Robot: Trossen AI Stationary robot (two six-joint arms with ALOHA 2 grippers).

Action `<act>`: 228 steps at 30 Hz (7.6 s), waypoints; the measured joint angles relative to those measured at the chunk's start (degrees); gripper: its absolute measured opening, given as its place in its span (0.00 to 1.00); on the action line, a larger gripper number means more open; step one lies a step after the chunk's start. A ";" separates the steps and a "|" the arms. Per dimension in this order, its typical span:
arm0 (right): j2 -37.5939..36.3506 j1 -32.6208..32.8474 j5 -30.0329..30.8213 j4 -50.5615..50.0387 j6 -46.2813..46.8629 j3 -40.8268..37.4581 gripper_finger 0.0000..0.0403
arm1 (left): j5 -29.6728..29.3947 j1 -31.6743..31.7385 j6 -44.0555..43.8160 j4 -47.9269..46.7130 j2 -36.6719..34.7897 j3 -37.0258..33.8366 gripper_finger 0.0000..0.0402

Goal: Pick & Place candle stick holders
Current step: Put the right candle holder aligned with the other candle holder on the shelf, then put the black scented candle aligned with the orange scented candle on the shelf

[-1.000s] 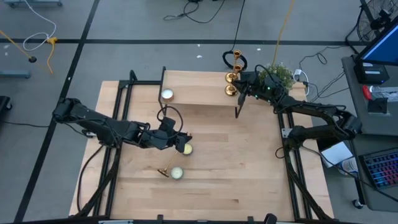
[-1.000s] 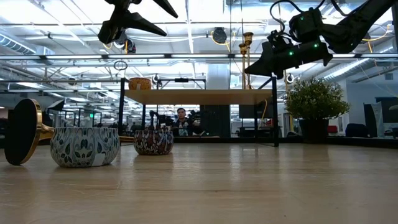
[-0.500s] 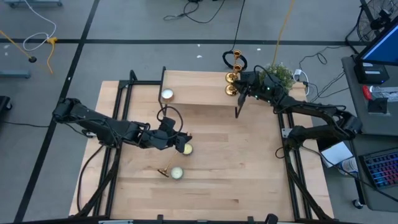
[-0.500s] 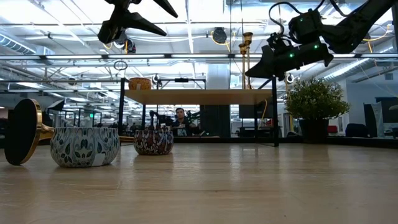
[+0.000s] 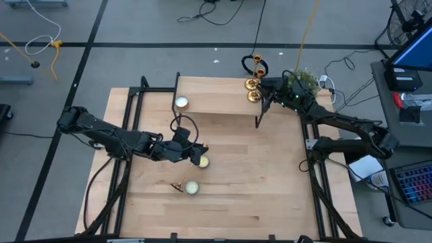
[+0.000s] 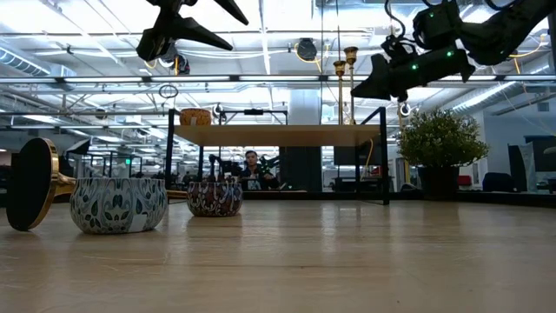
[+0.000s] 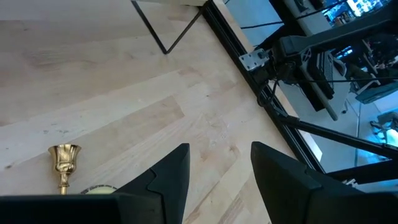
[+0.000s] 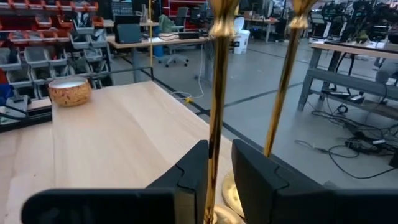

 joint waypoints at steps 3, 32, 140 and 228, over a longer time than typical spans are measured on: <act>-1.44 0.00 -0.32 -1.32 -0.14 0.02 0.17 | -0.01 0.00 0.20 0.02 0.00 0.00 0.44; -1.54 1.53 -0.23 -3.66 0.30 0.04 0.18 | 0.07 -0.72 1.11 0.00 0.00 0.00 0.44; 5.40 2.04 -0.35 1.30 1.56 0.07 0.17 | 0.00 -0.74 2.13 -0.20 0.00 0.00 0.44; -27.84 52.74 -3.39 -5.55 55.62 0.07 0.64 | 45.51 -0.05 12.81 7.32 -0.02 0.02 0.44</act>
